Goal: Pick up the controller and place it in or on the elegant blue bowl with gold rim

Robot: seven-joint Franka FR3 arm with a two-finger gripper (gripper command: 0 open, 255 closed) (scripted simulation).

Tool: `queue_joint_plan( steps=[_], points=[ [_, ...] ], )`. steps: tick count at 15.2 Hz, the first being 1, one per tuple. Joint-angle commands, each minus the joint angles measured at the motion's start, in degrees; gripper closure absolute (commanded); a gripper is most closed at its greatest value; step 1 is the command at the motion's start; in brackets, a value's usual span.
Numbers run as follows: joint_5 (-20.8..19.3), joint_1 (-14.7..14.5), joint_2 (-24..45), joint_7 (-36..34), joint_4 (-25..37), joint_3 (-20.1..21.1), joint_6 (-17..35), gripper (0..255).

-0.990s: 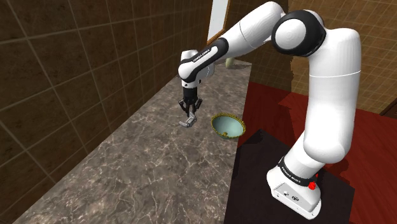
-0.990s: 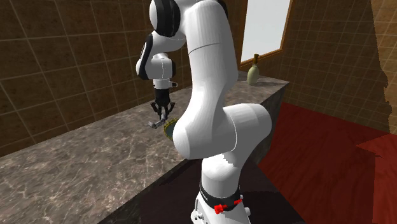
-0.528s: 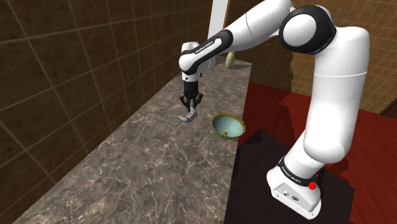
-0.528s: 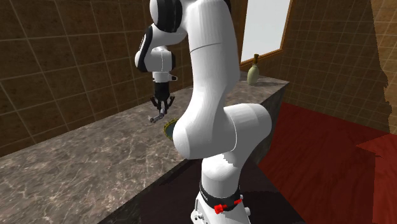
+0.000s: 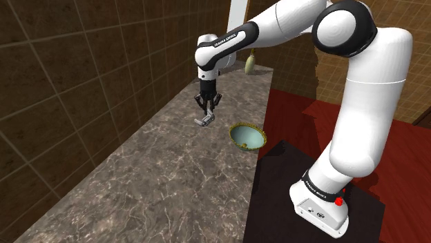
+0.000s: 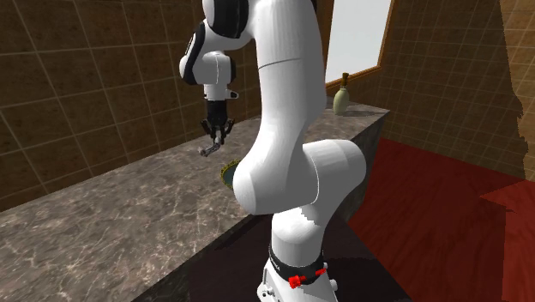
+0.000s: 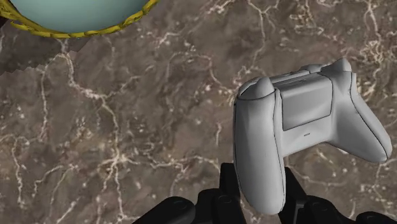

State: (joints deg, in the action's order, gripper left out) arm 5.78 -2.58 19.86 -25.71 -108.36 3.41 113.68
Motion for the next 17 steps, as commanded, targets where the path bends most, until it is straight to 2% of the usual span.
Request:
queue_joint_plan(
  steps=[1,13,17],
  points=[
    [0.0,0.0,-0.9,-0.1,0.5,0.0,-1.3,255],
    [-0.1,0.2,-4.7,-0.7,4.2,0.0,-8.9,255],
    [0.1,1.4,-13.1,1.6,-7.0,-0.8,-6.3,255]
  ],
)
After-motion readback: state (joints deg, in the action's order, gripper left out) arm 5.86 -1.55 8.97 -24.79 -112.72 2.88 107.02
